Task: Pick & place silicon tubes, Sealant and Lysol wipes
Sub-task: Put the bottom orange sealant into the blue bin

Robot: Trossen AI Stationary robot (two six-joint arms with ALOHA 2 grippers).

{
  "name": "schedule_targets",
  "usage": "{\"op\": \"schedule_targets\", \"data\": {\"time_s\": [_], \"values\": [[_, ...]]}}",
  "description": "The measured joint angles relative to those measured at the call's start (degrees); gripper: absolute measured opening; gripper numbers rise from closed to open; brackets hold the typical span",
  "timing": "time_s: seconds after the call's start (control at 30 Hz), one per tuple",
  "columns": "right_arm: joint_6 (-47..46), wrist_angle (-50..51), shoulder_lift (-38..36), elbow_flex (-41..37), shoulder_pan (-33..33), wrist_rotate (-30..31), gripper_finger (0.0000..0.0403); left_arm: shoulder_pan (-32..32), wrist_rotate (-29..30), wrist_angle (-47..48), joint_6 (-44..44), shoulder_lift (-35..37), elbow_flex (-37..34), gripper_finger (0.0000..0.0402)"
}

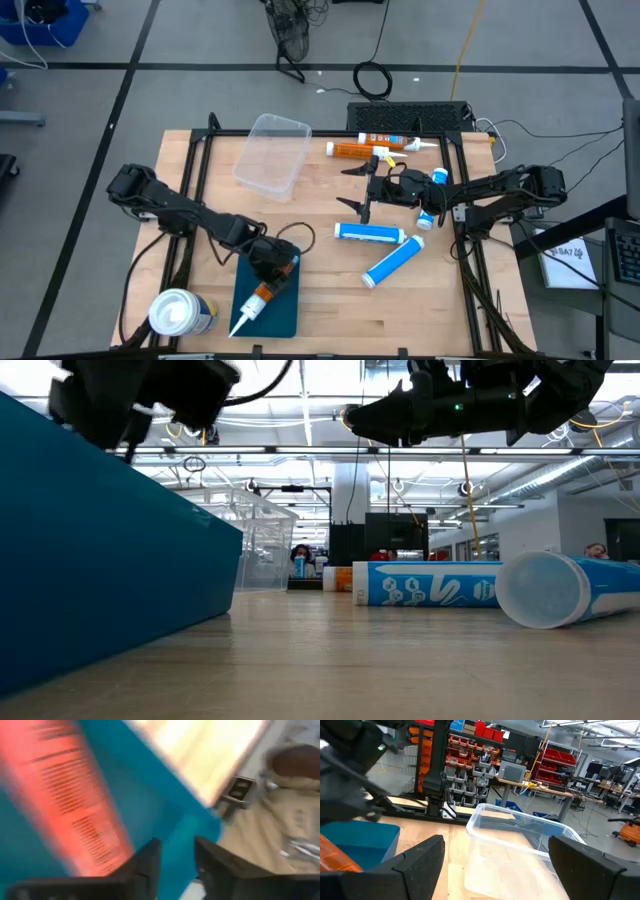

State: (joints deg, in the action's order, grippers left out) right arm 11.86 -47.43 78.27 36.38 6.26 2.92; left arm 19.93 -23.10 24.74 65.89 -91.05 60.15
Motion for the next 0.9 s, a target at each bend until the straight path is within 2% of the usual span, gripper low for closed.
{"op": "schedule_targets", "data": {"time_s": [0.1, 0.17, 0.3, 0.43, 0.63, 0.73, 0.9], "values": [[0.0, 0.2, 0.0, 0.0, 0.0, 0.0, 0.0331, -0.3, -3.5, -3.8, -2.6, -2.8, -0.1, 0.0032], [0.0, 0.2, 0.0, 0.0, 0.0, 0.0, 0.0331, -0.8, -4.9, -6.6, -2.6, -4.9, 0.0, 0.0009], [0.0, 0.1, 0.0, 0.0, 0.0, 0.0, 0.0331, -1.8, -6.4, -5.0, -1.4, -8.0, 0.0, 0.0015], [0.0, 0.5, 0.0, 0.0, 0.0, 0.0, 0.0331, -2.6, -7.9, 0.0, 0.1, -9.9, -0.1, 0.0005], [0.0, 0.7, 0.0, 0.0, 0.0, 0.0, 0.0331, -4.1, -5.9, 4.9, 4.7, -10.4, -0.1, 0.0017], [-0.2, 0.6, 0.0, 0.0, 0.0, 0.0, 0.0331, -4.8, -3.0, 5.3, 7.0, -10.1, -0.1, 0.0011], [-0.2, 0.6, 0.0, 0.0, 0.0, 0.0, 0.0331, -5.6, -2.4, 5.9, 10.3, -10.2, 0.2, 0.0005]]}}
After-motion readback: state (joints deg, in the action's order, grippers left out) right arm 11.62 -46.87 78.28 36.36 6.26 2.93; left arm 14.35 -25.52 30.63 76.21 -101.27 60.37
